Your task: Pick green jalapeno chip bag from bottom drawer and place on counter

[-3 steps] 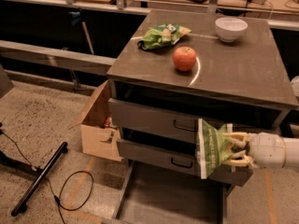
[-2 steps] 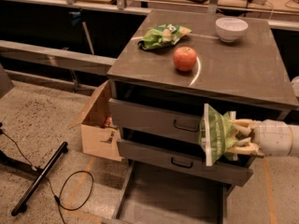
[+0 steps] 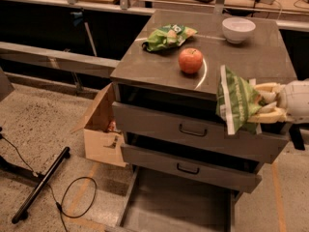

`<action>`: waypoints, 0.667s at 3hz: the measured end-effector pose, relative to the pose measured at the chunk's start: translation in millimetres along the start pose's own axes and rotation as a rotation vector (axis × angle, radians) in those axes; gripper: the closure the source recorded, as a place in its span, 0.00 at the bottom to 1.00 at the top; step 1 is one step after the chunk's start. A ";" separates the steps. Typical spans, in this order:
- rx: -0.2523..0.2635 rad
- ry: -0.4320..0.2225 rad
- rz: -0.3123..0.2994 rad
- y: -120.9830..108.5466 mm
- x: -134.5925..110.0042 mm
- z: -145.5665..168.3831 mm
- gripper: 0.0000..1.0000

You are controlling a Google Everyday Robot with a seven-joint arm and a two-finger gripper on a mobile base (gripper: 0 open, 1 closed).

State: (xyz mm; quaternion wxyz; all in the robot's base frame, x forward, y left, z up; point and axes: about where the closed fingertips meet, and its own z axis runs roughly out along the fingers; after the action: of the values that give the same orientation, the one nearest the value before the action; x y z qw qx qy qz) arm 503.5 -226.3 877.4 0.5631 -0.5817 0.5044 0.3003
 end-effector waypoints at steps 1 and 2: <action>-0.008 0.079 -0.007 -39.3 -26.1 -10.2 1.00; 0.037 0.155 -0.035 -82.3 -25.5 -19.7 1.00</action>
Offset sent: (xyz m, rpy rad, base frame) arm 0.1198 -0.0562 0.0749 -0.2238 -0.0756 -0.1948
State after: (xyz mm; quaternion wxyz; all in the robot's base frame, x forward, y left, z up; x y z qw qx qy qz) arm 567.4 -250.6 933.4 0.5383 -0.6013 0.5417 0.2352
